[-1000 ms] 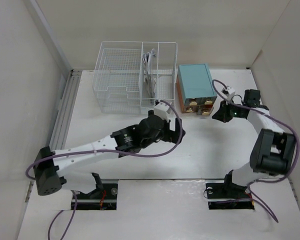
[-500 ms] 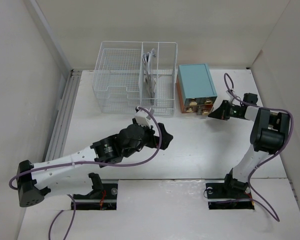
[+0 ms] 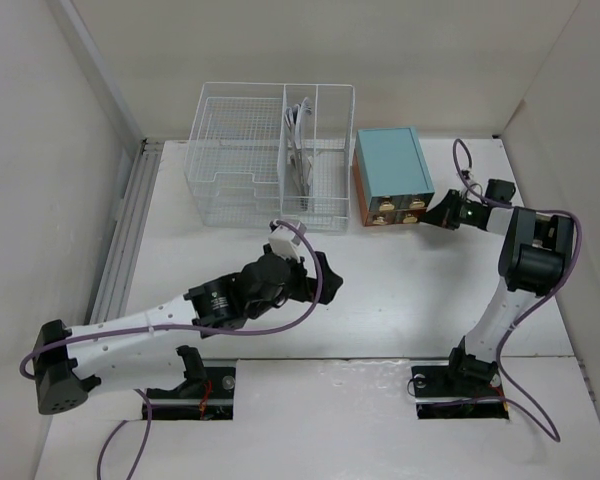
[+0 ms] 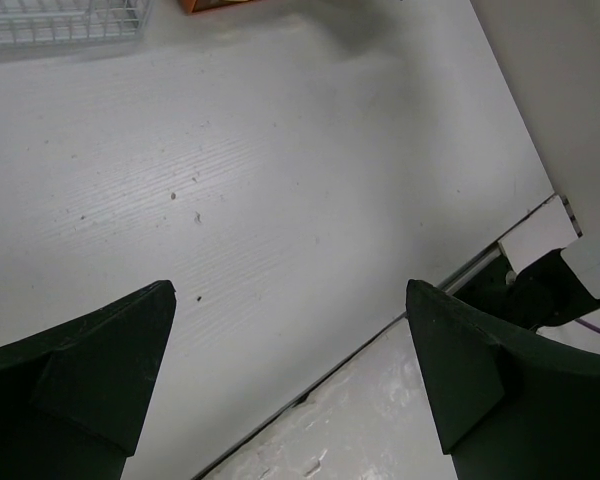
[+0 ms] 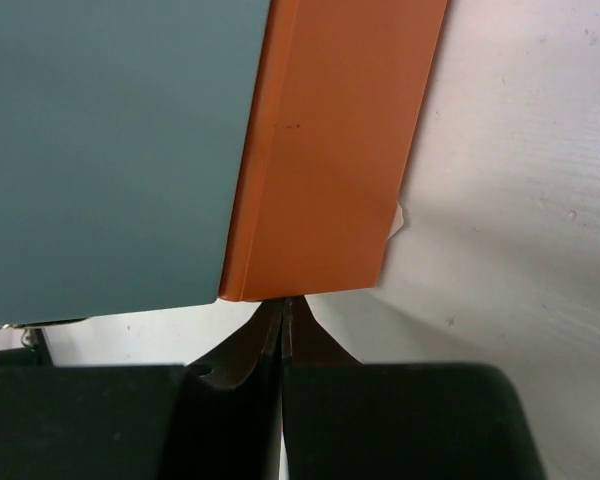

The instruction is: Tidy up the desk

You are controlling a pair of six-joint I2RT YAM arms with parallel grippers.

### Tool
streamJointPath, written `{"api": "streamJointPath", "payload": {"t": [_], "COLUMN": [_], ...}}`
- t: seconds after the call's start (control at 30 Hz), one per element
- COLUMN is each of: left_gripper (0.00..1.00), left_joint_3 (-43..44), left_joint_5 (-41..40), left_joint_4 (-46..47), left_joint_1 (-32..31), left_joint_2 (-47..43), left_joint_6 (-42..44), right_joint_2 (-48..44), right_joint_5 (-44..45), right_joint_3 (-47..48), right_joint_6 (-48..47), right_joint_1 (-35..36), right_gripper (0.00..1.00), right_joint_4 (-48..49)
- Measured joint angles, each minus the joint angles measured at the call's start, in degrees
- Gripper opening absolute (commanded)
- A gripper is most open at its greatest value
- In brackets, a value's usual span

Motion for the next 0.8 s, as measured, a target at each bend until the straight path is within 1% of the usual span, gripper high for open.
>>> {"api": "streamJointPath", "payload": {"t": [0.17, 0.27, 0.37, 0.47, 0.53, 0.6, 0.63, 0.7, 0.73, 0.77, 0.8], "left_gripper": [1.00, 1.00, 1.00, 1.00, 1.00, 1.00, 1.00, 1.00, 1.00, 1.00, 1.00], "left_joint_3": [-0.5, -0.9, -1.1, -1.2, -1.2, -0.9, -0.6, 0.7, 1.7, 2.8, 4.0], "left_joint_5": [0.0, 0.3, 0.7, 1.5, 1.8, 2.2, 2.3, 1.6, 0.8, -0.1, -1.2], "left_joint_4": [0.0, 0.0, 0.1, 0.6, 1.2, 1.4, 1.3, 0.2, -0.3, -0.6, -0.9], "left_joint_1": [0.0, 0.0, 0.0, 0.0, 0.0, 0.0, 0.0, 0.0, 0.0, 0.0, 0.0], "left_joint_2": [-0.4, -1.1, -1.4, -1.2, -0.9, 0.1, 0.7, 2.1, 2.8, 3.5, 4.3], "left_joint_6": [-0.5, -0.5, -0.7, -0.6, -0.3, 0.5, 1.2, 2.8, 4.0, 5.1, 6.3], "right_joint_2": [0.4, -1.4, -5.1, -8.2, -10.7, -13.2, -14.6, -18.0, -20.3, -23.6, -27.7], "right_joint_5": [-0.3, -0.4, -0.6, -1.0, -1.2, -1.2, -0.6, 1.8, 3.5, 6.3, 9.9], "right_joint_3": [-0.1, -1.0, -2.4, -2.6, -2.6, -1.8, -0.7, 2.3, 3.8, 4.7, 4.8], "right_joint_6": [0.8, -3.1, -10.5, -19.6, -23.7, -28.4, -30.6, -34.5, -36.2, -37.1, -37.2], "right_joint_1": [0.0, -0.1, -0.6, -1.4, -2.6, -3.7, -4.0, -3.4, -2.6, -1.2, 0.6], "right_gripper": [0.00, 0.00, 0.00, 0.00, 0.05, 0.14, 0.28, 0.50, 0.69, 1.00, 1.00], "right_joint_4": [0.0, -3.4, -12.4, -23.7, -29.1, -35.1, -37.7, -41.9, -42.8, -42.3, -40.5]}}
